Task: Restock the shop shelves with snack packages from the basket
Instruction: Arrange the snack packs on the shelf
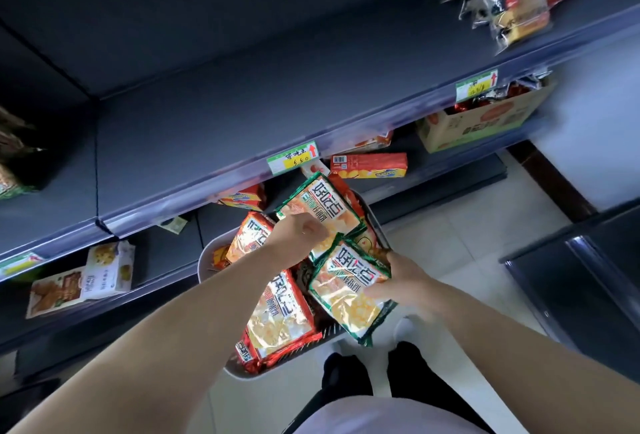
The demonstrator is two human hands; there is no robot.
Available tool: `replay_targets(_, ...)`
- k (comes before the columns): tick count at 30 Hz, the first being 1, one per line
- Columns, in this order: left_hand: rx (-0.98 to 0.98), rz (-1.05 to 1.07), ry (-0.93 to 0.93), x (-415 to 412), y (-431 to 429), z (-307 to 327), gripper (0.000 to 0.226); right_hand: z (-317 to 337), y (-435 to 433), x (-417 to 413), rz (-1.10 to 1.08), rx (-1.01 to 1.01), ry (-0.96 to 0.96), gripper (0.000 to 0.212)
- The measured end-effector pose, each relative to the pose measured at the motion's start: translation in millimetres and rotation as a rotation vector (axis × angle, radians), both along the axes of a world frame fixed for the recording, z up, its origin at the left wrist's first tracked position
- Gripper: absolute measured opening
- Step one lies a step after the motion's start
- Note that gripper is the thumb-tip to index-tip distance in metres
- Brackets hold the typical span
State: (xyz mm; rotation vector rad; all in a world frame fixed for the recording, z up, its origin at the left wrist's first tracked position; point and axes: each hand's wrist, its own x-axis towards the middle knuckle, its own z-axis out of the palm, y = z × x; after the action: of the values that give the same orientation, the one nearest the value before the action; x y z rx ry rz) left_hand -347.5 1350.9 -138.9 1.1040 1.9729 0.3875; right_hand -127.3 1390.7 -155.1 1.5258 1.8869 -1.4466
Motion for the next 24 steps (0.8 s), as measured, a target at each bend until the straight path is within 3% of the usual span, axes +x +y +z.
replay_targets(4,-0.097,-0.012,-0.215,-4.6,-8.0,1.9,0.034,16.9,14.1,5.9,-0.144,-0.148,0.211,0.047)
replay_targets(7,-0.116,-0.091,-0.176,-11.1,-8.8,8.0,0.03,13.2,20.2,-1.1,-0.26,-0.211,0.338,0.051)
replay_targets(11,0.075,0.024,-0.097,-29.3,5.9,16.3,0.027,8.9,23.0,-30.8,-0.503,-0.171,0.478,0.059)
replay_targets(13,0.092,0.01,-0.001,-37.7,19.3,18.2,0.024,3.3,21.9,-46.4,-0.615,-0.082,0.447,0.056)
replay_targets(17,-0.002,-0.074,0.203,-42.0,37.6,5.9,0.045,-3.7,9.0,-59.2,-0.57,0.189,0.267,0.056)
replay_targets(20,-0.091,-0.059,0.185,-43.0,39.0,-3.9,0.043,-3.6,-0.3,-63.9,-0.717,0.07,0.283,0.078)
replay_targets(24,-0.128,-0.123,0.25,-46.5,35.8,-6.3,0.049,-13.8,-8.9,-69.5,-0.956,-0.213,0.362,0.09)
